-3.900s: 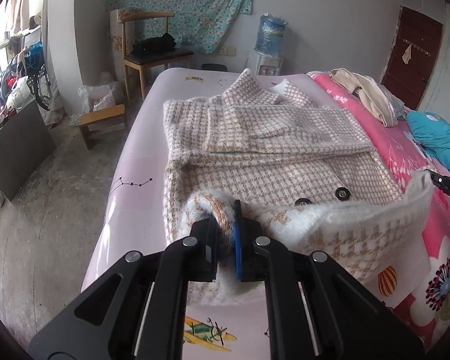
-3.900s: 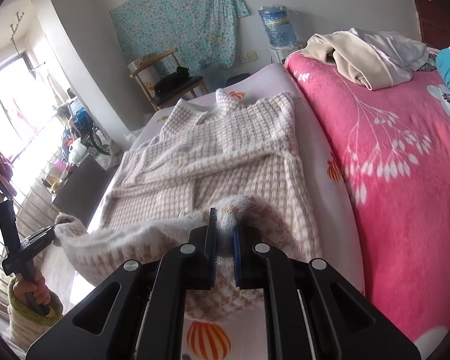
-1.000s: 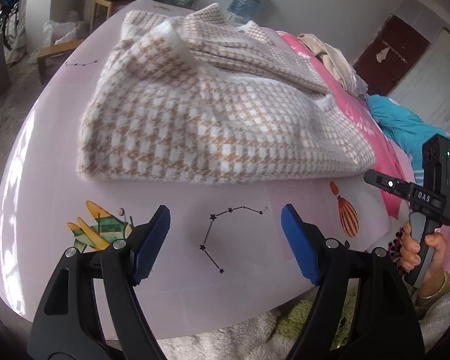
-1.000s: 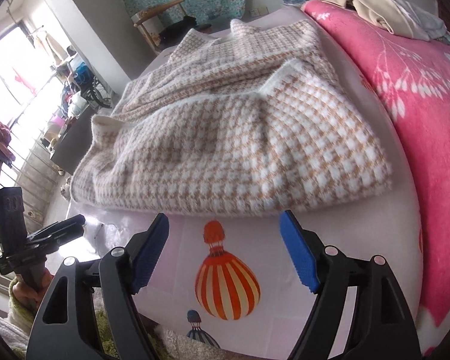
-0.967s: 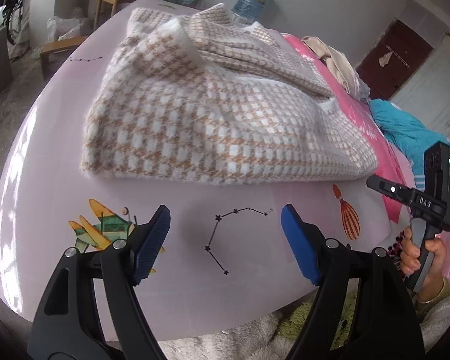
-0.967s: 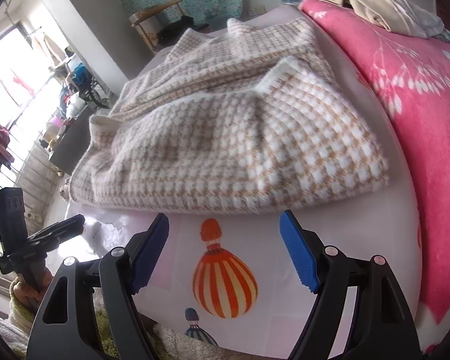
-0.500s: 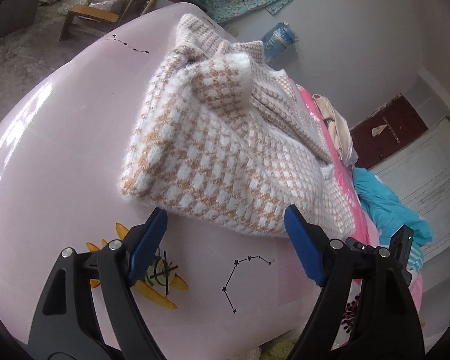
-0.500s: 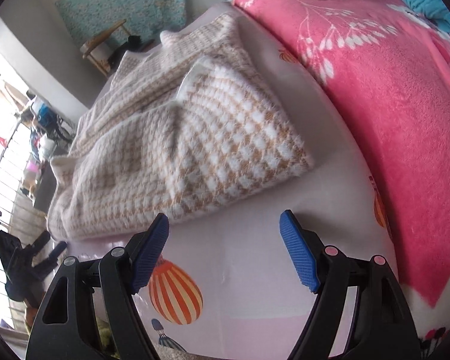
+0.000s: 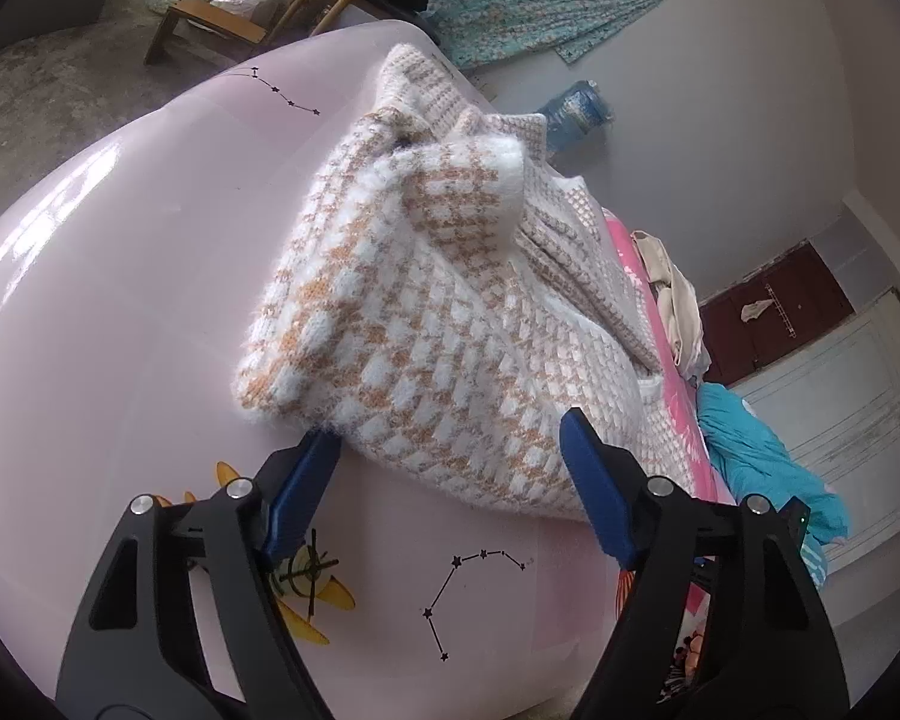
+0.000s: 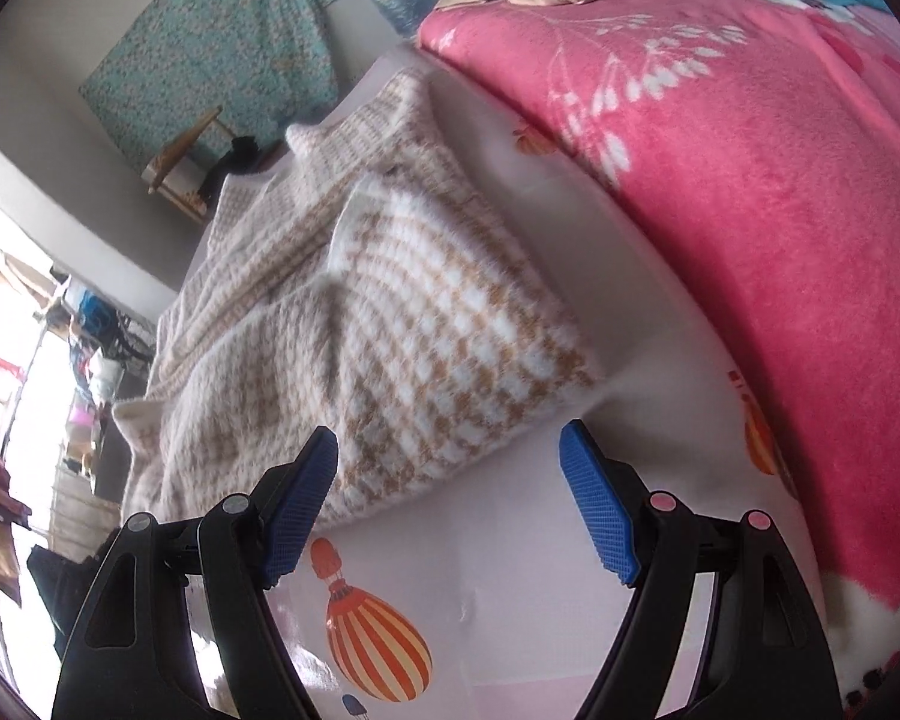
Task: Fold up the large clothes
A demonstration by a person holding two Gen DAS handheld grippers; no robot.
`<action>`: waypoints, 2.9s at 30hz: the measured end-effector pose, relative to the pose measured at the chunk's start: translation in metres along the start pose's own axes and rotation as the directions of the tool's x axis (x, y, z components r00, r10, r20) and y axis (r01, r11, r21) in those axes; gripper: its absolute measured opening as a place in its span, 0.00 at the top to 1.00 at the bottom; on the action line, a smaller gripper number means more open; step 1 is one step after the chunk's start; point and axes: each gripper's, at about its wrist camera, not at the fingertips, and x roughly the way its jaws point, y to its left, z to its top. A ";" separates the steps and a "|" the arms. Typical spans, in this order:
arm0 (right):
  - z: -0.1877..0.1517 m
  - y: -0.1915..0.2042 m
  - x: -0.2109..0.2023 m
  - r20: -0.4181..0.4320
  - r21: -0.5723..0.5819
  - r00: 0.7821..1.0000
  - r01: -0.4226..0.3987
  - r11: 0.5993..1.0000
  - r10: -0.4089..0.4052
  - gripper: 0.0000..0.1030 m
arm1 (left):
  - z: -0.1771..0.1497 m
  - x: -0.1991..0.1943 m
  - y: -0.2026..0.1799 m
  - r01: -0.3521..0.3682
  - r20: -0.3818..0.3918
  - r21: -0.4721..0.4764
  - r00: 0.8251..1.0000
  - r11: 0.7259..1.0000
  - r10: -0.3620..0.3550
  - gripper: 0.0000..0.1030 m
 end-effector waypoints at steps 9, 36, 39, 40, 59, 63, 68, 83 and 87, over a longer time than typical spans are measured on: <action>0.006 0.002 0.011 0.111 0.065 0.993 0.039 0.997 -0.046 0.30 | 0.008 0.003 0.013 -0.020 0.044 -0.134 0.999 0.991 0.026 0.59; -0.004 0.056 -0.075 0.217 -0.256 0.976 0.058 0.965 -0.001 0.92 | 0.001 -0.076 -0.095 -0.268 0.161 0.432 0.962 0.861 0.219 0.93; -0.011 0.043 -0.063 0.142 -0.244 0.990 0.041 0.969 -0.006 0.89 | 0.000 -0.076 -0.072 -0.248 0.065 0.359 0.968 0.900 0.241 0.92; -0.010 0.034 -0.054 0.104 -0.213 0.995 0.023 0.977 -0.001 0.89 | 0.000 -0.070 -0.060 -0.249 0.030 0.333 0.967 0.910 0.254 0.88; 0.015 0.053 -0.051 0.117 -0.353 0.993 0.046 0.935 -0.005 0.43 | 0.045 -0.079 -0.060 -0.268 0.096 0.345 0.964 0.900 0.250 0.43; 0.004 0.094 -0.012 0.041 -0.504 0.999 -0.001 0.864 0.025 0.43 | 0.039 -0.028 -0.091 -0.179 -0.013 0.442 0.979 0.879 0.206 0.43; -0.001 0.085 0.024 -0.014 -0.540 0.996 0.068 0.839 -0.090 0.43 | 0.024 0.019 -0.089 -0.279 -0.038 0.520 0.936 0.807 0.349 0.43; 0.028 0.091 0.047 -0.146 -0.448 0.989 -0.092 0.889 0.029 0.43 | 0.047 0.033 -0.087 -0.163 -0.087 0.444 0.971 0.881 0.224 0.43; 0.026 0.093 0.072 -0.197 -0.454 0.980 -0.083 0.887 -0.009 0.62 | 0.031 0.067 -0.091 -0.218 -0.126 0.511 0.938 0.831 0.324 0.46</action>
